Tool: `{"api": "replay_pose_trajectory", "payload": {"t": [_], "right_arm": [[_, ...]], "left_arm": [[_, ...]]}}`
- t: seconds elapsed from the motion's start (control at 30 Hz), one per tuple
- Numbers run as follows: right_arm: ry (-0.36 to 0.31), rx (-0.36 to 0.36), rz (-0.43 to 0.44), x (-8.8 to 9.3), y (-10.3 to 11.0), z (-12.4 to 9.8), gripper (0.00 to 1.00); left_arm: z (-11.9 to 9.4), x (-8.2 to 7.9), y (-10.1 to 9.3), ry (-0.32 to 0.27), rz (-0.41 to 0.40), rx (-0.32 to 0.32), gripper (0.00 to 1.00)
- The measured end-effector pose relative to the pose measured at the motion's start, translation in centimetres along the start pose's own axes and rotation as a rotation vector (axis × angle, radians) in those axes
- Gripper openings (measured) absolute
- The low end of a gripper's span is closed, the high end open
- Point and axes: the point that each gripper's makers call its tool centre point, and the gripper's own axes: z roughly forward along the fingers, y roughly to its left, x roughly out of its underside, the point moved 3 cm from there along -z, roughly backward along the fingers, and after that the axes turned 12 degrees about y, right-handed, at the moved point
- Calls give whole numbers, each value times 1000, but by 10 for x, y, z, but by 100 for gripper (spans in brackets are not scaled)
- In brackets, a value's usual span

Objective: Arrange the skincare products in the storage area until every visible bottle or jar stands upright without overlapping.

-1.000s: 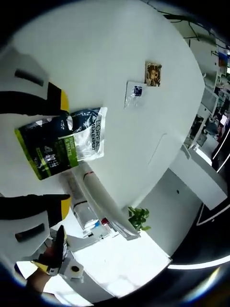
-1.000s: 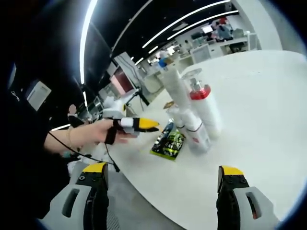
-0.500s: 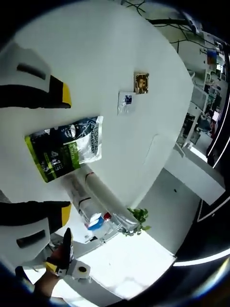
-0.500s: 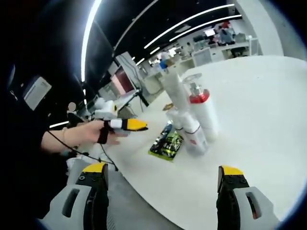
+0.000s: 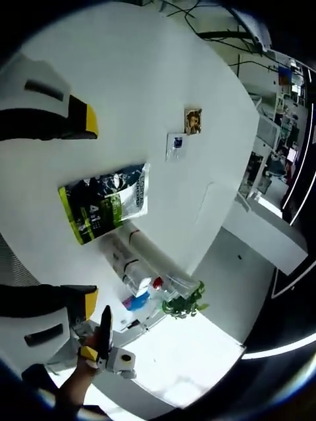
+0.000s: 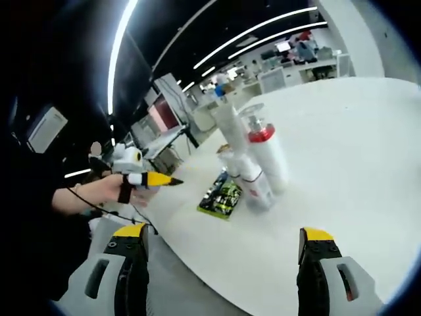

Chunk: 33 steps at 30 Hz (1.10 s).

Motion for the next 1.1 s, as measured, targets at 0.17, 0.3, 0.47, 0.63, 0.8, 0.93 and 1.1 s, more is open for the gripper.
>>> {"api": "replay_pose_trajectory", "payload": {"t": [0.17, 0.3, 0.47, 0.63, 0.8, 0.93, 1.1], "right_arm": [[-11, 3, -14, -2, -1, -1, 99], [-14, 7, -23, -1, -1, -2, 99], [-16, 8, -15, 1, -4, -3, 99], [-19, 14, -14, 3, -6, -4, 99], [-14, 27, -21, 7, -8, -6, 99], [-12, 27, -17, 12, -11, -8, 99], [-23, 30, 3, 14, -15, -10, 99]], "left_arm": [[-10, 8, -3, -6, 30, -8, 91], [-18, 13, -6, -11, 68, -17, 96], [-25, 18, -9, -23, 79, -18, 99], [-30, 28, -10, -20, 67, -24, 99], [-38, 35, -10, -41, 41, -42, 99], [-42, 38, -9, -51, 38, -56, 99], [-44, 40, -7, -53, 21, -62, 99]]}}
